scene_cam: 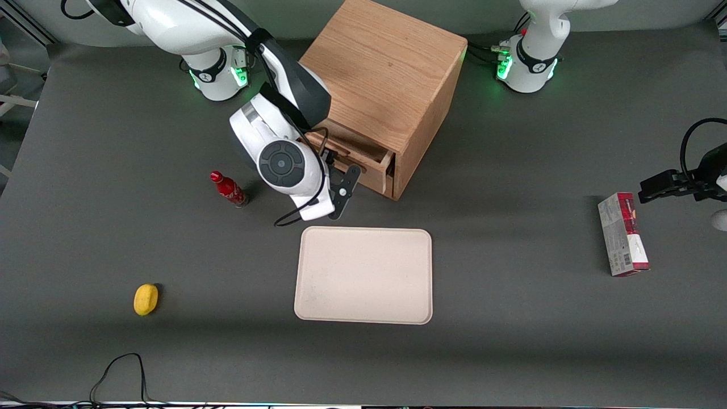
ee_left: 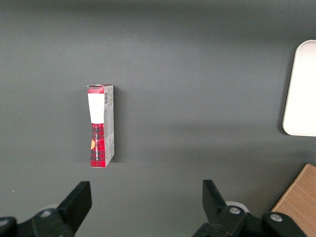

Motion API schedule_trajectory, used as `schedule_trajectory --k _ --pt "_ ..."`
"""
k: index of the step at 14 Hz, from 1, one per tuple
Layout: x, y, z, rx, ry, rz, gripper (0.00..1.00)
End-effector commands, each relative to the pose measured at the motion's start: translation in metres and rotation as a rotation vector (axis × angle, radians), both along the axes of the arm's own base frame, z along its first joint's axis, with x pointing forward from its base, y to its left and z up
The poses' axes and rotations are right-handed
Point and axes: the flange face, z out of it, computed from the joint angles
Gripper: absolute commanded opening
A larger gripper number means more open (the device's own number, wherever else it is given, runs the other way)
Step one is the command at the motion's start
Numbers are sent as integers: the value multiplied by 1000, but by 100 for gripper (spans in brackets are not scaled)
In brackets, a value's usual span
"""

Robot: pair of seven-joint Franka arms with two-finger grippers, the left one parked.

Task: Open upper drawer
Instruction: 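Pull the upper drawer outward by its handle with the right gripper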

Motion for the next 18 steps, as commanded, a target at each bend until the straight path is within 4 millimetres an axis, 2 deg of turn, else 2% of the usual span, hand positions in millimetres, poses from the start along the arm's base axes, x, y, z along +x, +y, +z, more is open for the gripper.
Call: schedule_trajectory --k 1,4,9,11,18 --pt "17 -14 1 1 -27 6 100" --pt "35 -37 8 18 -36 -21 100" --pt "46 -47 13 29 -52 -39 100" --pt "53 -50 22 39 -76 -47 100" --pt "81 -82 17 34 -131 -111 100"
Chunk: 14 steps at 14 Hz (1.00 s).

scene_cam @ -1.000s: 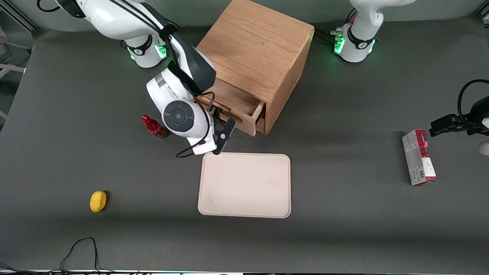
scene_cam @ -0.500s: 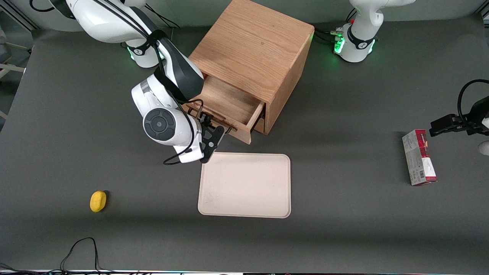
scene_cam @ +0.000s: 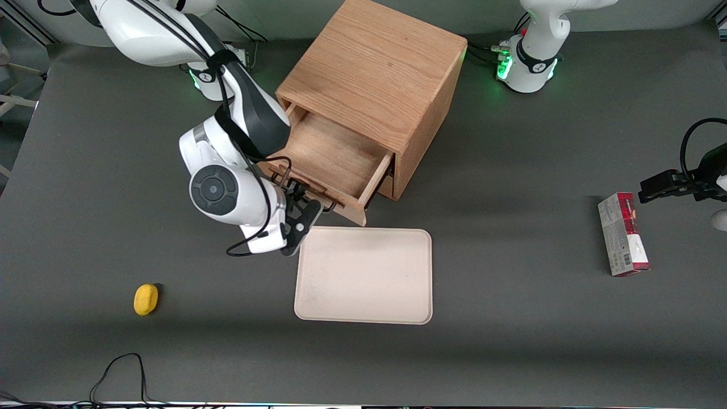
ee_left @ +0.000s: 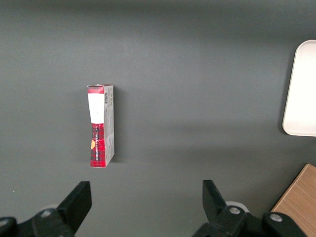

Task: Open upper drawer
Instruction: 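Pull the upper drawer outward by its handle with the right gripper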

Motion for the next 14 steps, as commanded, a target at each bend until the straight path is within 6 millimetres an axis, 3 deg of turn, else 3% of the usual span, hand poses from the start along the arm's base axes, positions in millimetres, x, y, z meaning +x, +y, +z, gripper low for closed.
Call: schedule_trajectory --k 1,7,10,14 --pt "20 -13 -3 3 -32 -5 100" --pt "50 -40 1 39 -67 8 100" --pt "56 -40 -6 46 -86 -2 100" --pt "69 -63 -13 48 -90 -37 100"
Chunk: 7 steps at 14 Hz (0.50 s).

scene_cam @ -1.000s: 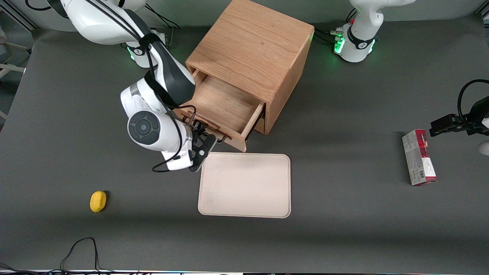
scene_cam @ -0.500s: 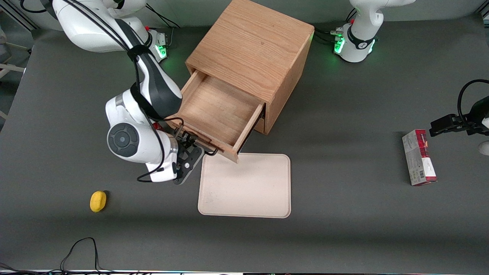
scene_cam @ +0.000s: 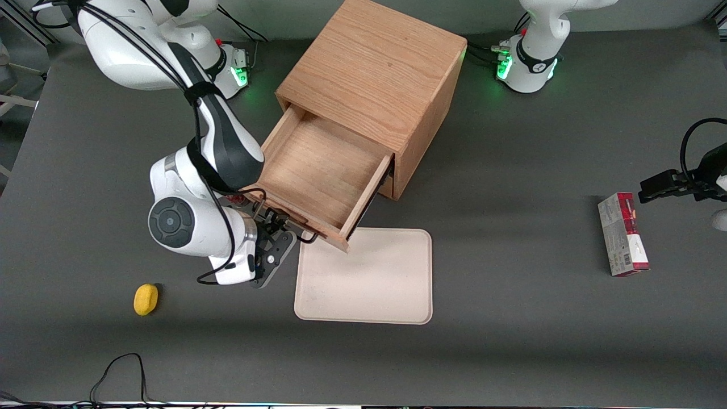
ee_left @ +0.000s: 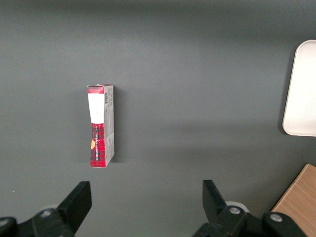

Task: Open upper drawer
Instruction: 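Pull the upper drawer outward by its handle with the right gripper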

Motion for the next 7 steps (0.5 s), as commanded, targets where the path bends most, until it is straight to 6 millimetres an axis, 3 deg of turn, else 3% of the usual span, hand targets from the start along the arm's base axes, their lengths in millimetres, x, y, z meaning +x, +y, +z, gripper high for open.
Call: schedule_trajectory --k 1,7 --pt "16 -13 1 7 -33 0 100" --pt "22 -18 7 14 -54 -14 100"
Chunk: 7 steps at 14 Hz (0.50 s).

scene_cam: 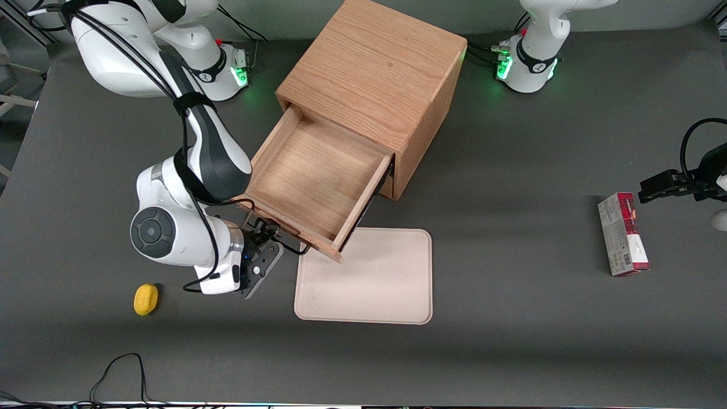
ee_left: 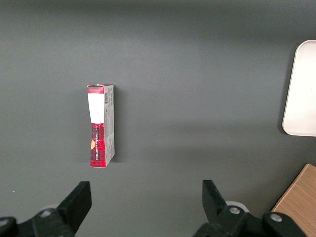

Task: Open upper drawer
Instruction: 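Pull the upper drawer outward by its handle with the right gripper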

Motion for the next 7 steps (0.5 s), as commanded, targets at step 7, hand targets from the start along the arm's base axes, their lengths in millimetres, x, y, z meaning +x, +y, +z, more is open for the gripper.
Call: schedule_trajectory --k 7 --pt "18 -11 16 13 -69 -11 100"
